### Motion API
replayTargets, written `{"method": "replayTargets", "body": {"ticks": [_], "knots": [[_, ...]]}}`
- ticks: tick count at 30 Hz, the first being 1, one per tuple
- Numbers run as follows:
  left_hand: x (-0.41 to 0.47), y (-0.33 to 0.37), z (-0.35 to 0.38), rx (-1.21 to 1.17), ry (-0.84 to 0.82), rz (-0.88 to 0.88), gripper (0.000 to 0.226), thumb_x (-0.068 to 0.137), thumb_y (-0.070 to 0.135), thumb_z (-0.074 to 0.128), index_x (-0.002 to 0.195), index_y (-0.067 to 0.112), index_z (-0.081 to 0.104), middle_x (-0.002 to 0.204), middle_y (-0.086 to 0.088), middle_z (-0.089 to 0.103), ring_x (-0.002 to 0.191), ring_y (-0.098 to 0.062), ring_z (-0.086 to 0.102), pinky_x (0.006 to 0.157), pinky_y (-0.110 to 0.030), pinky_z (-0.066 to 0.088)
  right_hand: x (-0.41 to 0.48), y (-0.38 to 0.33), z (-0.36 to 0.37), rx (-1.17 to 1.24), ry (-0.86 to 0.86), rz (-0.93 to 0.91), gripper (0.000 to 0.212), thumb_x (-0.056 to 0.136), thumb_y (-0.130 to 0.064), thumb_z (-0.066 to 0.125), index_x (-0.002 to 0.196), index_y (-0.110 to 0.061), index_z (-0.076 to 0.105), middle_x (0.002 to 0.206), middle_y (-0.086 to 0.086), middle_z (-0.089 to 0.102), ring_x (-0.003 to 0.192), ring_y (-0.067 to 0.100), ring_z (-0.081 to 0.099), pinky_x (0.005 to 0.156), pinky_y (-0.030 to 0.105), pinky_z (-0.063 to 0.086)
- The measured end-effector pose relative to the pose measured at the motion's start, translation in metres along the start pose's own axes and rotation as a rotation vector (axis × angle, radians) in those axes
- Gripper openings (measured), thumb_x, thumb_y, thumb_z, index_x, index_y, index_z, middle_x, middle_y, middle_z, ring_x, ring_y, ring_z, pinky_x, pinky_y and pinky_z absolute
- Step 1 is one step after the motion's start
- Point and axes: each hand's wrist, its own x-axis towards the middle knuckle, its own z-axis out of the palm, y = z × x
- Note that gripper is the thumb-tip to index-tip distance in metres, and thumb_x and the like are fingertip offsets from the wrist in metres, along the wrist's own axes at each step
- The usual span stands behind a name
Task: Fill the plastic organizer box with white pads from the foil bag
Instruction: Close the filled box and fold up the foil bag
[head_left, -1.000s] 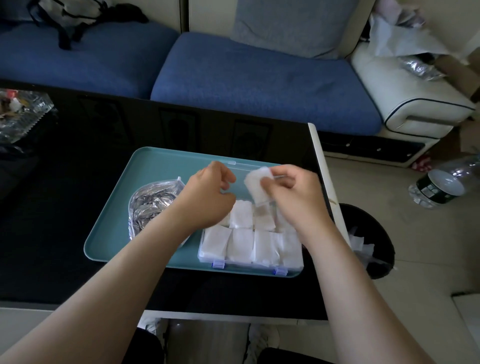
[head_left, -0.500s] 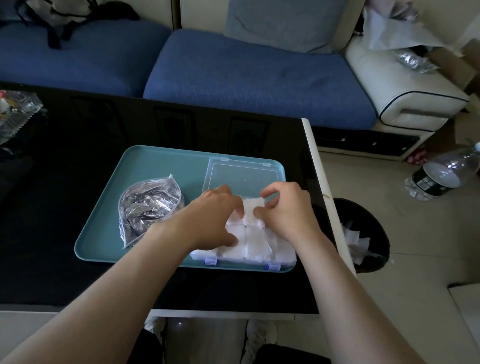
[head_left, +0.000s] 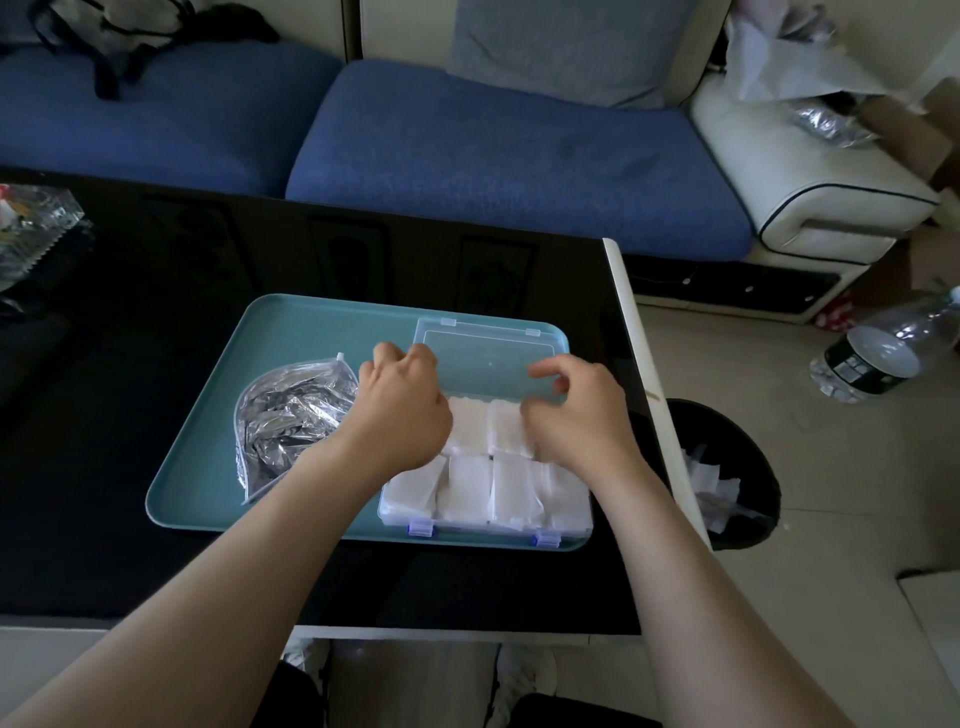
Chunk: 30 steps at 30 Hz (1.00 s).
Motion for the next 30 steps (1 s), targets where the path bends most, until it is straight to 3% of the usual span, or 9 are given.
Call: {"method": "replayTargets", "body": {"ticks": [4,8,13,16,19,22,24,28,30], "knots": [[0.005,0.002,-0.003,-0.165,-0.036,-0.145,0.019,0.100,0.005,0.040,0.117,0.001,0.047,0.131,-0.025,0.047,0.116,-0.041,0.048,0.087,-0.037,0.035,0.009,0.009,-0.008,0.188,0.079,0.164,0.045,0.103,-0.009,0.053,0.147,-0.015,0.056,0.139,0.006,0.063,0.100,0.010,0.054,0.059,0.012,0.035],[0.012,0.006,-0.004,-0.344,-0.064,-0.297,0.014,0.099,0.001,0.039,0.111,-0.001,0.046,0.112,-0.017,0.050,0.092,-0.027,0.041,0.064,-0.034,0.031,0.015,0.017,-0.002,0.240,0.092,0.296,0.056,0.105,-0.004,0.050,0.160,-0.013,0.042,0.153,0.011,0.052,0.120,0.022,0.057,0.078,0.025,0.049],[0.022,0.005,-0.006,-0.515,-0.040,-0.370,0.022,0.092,-0.006,0.039,0.078,0.012,0.037,0.084,-0.005,0.034,0.066,-0.021,0.024,0.056,-0.033,0.020,0.023,0.025,-0.003,0.339,0.130,0.342,0.051,0.102,0.002,0.053,0.150,-0.014,0.055,0.134,0.010,0.064,0.108,0.023,0.063,0.068,0.026,0.052],[0.022,0.003,-0.009,-0.600,-0.053,-0.396,0.022,0.091,-0.005,0.040,0.078,0.012,0.038,0.080,-0.004,0.032,0.065,-0.021,0.026,0.055,-0.032,0.020,0.024,0.028,-0.003,0.341,0.138,0.294,0.046,0.098,0.003,0.062,0.140,-0.016,0.064,0.120,0.001,0.071,0.108,0.020,0.068,0.089,0.040,0.062],[0.023,-0.001,-0.009,-0.669,-0.064,-0.402,0.008,0.086,-0.003,0.040,0.088,0.004,0.043,0.083,-0.006,0.034,0.067,-0.023,0.029,0.058,-0.032,0.023,0.022,0.027,-0.004,0.384,0.159,0.265,0.046,0.094,0.004,0.069,0.134,-0.019,0.067,0.116,-0.003,0.074,0.106,0.019,0.072,0.093,0.049,0.063],[0.025,-0.003,-0.007,-0.744,-0.094,-0.342,0.045,0.086,-0.001,0.040,0.128,0.013,0.050,0.103,-0.007,0.051,0.082,-0.024,0.047,0.074,-0.037,0.042,0.021,0.027,-0.007,0.409,0.158,0.219,0.058,0.091,0.003,0.072,0.142,-0.024,0.062,0.114,-0.002,0.073,0.105,0.022,0.072,0.088,0.048,0.064],[0.023,0.000,-0.010,-0.845,-0.095,-0.292,0.077,0.085,0.000,0.040,0.155,0.032,0.037,0.128,0.000,0.052,0.107,-0.027,0.052,0.096,-0.046,0.048,0.020,0.025,-0.010,0.401,0.154,0.162,0.054,0.092,0.005,0.071,0.134,-0.029,0.067,0.104,-0.002,0.072,0.097,0.019,0.073,0.079,0.040,0.064],[0.021,0.008,-0.020,-0.957,0.007,-0.283,0.062,0.091,0.017,0.049,0.153,0.026,0.050,0.133,-0.002,0.049,0.123,-0.030,0.049,0.111,-0.046,0.039,0.016,0.015,-0.019,0.463,0.141,0.176,0.044,0.090,0.006,0.052,0.111,-0.027,0.073,0.108,0.000,0.073,0.103,0.021,0.071,0.082,0.036,0.063],[0.015,0.005,-0.026,-1.009,0.072,-0.306,0.050,0.092,0.041,0.045,0.132,0.022,0.069,0.132,-0.004,0.059,0.124,-0.030,0.051,0.113,-0.051,0.037,0.010,0.010,-0.026,0.524,0.117,0.151,0.042,0.082,0.003,0.050,0.103,-0.027,0.073,0.106,0.000,0.073,0.102,0.022,0.070,0.081,0.037,0.060]]}}
